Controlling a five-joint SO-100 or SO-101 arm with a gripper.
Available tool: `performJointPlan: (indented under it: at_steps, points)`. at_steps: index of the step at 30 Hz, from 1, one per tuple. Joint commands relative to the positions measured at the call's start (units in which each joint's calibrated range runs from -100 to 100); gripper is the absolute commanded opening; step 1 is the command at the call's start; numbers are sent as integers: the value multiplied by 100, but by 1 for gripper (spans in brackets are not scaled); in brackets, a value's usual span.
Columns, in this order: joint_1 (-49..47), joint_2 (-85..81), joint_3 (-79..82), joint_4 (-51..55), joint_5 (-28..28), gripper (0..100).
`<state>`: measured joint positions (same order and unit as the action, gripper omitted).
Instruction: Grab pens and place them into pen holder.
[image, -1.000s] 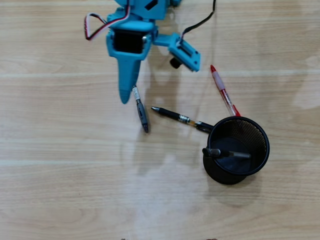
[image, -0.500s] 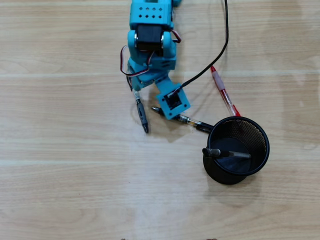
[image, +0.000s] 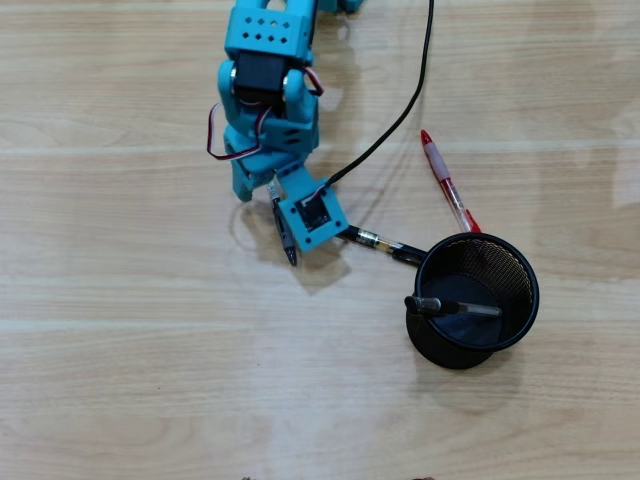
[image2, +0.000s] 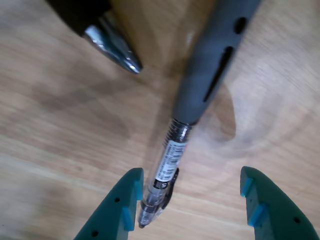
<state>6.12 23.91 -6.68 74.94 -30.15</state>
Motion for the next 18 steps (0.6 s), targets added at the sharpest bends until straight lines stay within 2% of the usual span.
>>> performJointPlan:
  at_steps: [1,8,12,13,18]
  points:
    - [211,246,3,-72,-6,22]
    - [251,1244,-88,-3,-22,22]
    - [267,1092,-160,-149,-22,0]
    - [291,1032,-205,-132,-22,3]
    - [452,534,-441,74,9,2]
